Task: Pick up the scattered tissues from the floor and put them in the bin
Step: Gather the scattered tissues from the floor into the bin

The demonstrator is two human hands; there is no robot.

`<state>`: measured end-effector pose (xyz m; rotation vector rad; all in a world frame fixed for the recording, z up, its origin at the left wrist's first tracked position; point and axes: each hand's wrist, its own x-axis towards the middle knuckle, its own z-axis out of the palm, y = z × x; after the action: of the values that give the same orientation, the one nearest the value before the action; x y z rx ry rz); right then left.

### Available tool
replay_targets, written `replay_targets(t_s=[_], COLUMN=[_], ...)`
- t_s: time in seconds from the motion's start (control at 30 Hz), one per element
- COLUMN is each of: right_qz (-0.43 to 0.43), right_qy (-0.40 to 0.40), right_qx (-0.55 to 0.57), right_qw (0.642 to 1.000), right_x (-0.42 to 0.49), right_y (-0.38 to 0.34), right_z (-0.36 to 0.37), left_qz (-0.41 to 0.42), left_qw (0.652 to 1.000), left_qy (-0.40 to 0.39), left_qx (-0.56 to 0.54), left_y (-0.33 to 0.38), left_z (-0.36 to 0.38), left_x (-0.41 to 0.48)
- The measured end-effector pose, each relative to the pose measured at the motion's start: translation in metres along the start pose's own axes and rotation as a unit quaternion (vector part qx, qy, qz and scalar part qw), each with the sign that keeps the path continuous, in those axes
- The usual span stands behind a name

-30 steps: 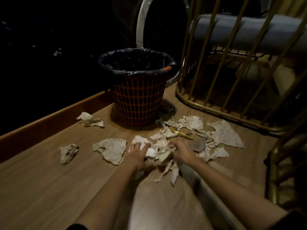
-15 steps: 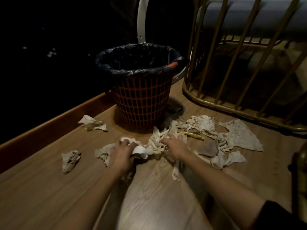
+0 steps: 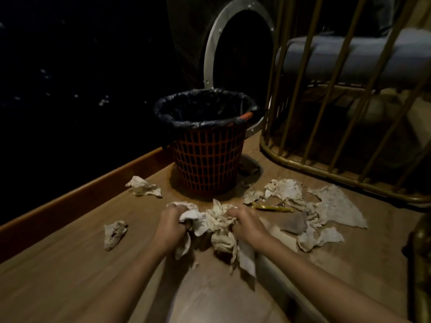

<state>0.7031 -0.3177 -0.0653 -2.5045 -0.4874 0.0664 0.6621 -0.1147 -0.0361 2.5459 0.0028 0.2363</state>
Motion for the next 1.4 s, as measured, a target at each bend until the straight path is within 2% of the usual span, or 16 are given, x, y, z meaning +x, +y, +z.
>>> replay_targets(t_s=[0.13, 0.23, 0.3, 0.4, 0.57, 0.63, 0.7, 0.8, 0.93, 1.0, 1.07, 1.17, 1.23, 1.27, 1.33, 1.4], right_qz=[-0.087, -0.144, -0.157, -0.098, -0.007, 0.037, 0.055, 0.015, -0.125, -0.19, -0.216, -0.186, -0.14, -0.126, -0.124, -0.146], right_qy=[0.071, 0.133, 0.153, 0.143, 0.093, 0.077, 0.097, 0.177, 0.225, 0.196, 0.135, -0.036, -0.146, -0.176, -0.192, -0.145], right_qx=[-0.006, 0.032, 0.069, 0.131, 0.163, 0.158, 0.167, 0.175, 0.167, 0.144, 0.113, 0.035, -0.036, -0.066, -0.108, -0.125], right_qw=[0.994, 0.98, 0.973, 0.976, 0.982, 0.984, 0.98, 0.968, 0.952, 0.951, 0.96, 0.981, 0.979, 0.974, 0.967, 0.971], right_x=[0.035, 0.064, 0.091, 0.143, 0.198, 0.203, 0.202, 0.189, 0.139, 0.105, 0.076, 0.038, 0.014, 0.002, -0.028, -0.057], right_y=[-0.055, -0.098, -0.121, -0.136, -0.124, -0.114, -0.109, -0.121, -0.162, -0.174, -0.17, -0.139, -0.108, -0.091, -0.067, -0.056], right_z=[-0.088, -0.16, -0.197, -0.223, -0.212, -0.194, -0.178, -0.166, -0.144, -0.117, -0.077, -0.002, 0.046, 0.068, 0.101, 0.123], left_qz=[0.116, 0.148, 0.144, 0.064, 0.009, 0.011, 0.024, 0.043, 0.043, 0.024, -0.003, -0.063, -0.09, -0.1, -0.112, -0.121], left_qw=[0.989, 0.98, 0.979, 0.986, 0.992, 0.994, 0.99, 0.981, 0.984, 0.988, 0.991, 0.993, 0.993, 0.991, 0.986, 0.982], left_qy=[0.09, 0.133, 0.145, 0.156, 0.023, 0.035, 0.103, 0.175, 0.172, 0.152, 0.112, 0.049, -0.001, -0.033, -0.091, -0.129], left_qx=[0.03, 0.031, 0.024, -0.009, -0.123, -0.104, -0.088, -0.065, 0.005, 0.029, 0.069, 0.085, 0.08, 0.079, 0.078, 0.065], left_y=[0.046, 0.087, 0.109, 0.127, 0.121, 0.109, 0.099, 0.081, 0.045, 0.024, -0.003, -0.044, -0.063, -0.071, -0.086, -0.095], left_z=[-0.074, -0.121, -0.143, -0.162, -0.164, -0.157, -0.153, -0.156, -0.157, -0.148, -0.132, -0.101, -0.083, -0.077, -0.069, -0.068], left_x=[0.049, 0.089, 0.12, 0.17, 0.196, 0.191, 0.179, 0.155, 0.095, 0.056, 0.014, -0.052, -0.101, -0.125, -0.174, -0.223])
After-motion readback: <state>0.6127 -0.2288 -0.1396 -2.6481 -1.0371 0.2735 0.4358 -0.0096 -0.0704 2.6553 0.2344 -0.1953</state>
